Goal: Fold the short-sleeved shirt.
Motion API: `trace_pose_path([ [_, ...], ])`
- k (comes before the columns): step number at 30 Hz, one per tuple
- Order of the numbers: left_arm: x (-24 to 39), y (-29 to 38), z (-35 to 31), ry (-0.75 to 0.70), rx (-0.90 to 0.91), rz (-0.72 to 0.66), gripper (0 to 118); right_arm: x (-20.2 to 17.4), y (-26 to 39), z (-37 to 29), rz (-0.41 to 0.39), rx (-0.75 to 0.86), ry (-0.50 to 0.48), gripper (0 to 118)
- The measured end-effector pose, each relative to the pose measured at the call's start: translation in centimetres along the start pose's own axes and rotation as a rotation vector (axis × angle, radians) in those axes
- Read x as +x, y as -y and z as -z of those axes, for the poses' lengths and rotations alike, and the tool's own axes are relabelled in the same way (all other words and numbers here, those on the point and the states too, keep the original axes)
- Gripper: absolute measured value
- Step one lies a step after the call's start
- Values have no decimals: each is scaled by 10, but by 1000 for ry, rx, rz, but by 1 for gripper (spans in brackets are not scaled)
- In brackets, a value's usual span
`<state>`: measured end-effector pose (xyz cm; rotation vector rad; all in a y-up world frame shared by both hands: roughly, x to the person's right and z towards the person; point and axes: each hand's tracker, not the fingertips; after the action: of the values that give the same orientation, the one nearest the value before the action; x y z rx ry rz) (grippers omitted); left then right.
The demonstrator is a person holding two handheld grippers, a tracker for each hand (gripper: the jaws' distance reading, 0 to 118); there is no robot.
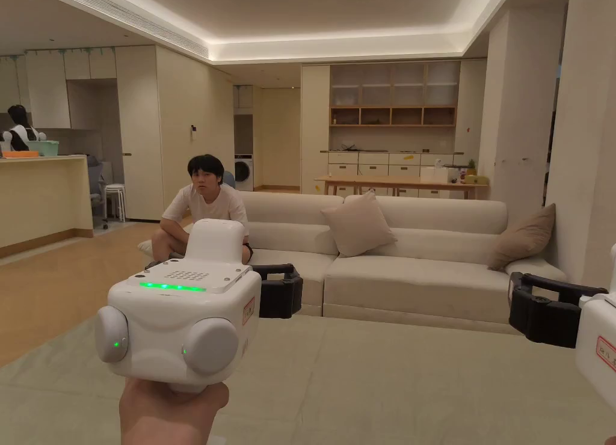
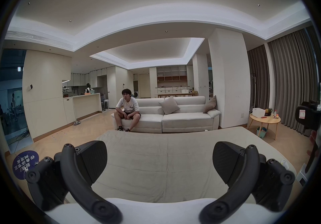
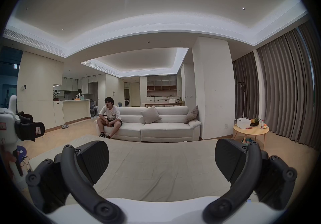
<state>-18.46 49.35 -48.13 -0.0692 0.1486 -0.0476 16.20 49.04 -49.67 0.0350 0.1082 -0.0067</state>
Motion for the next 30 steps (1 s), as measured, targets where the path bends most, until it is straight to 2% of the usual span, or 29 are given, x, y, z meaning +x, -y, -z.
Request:
trace_pose_path([
  [17, 4, 0, 8, 4, -21, 8, 118, -3, 2, 7, -6, -4, 1, 118],
  [30, 5, 19, 44, 9, -77, 14, 118, -5, 24, 43, -22, -52, 7, 118],
])
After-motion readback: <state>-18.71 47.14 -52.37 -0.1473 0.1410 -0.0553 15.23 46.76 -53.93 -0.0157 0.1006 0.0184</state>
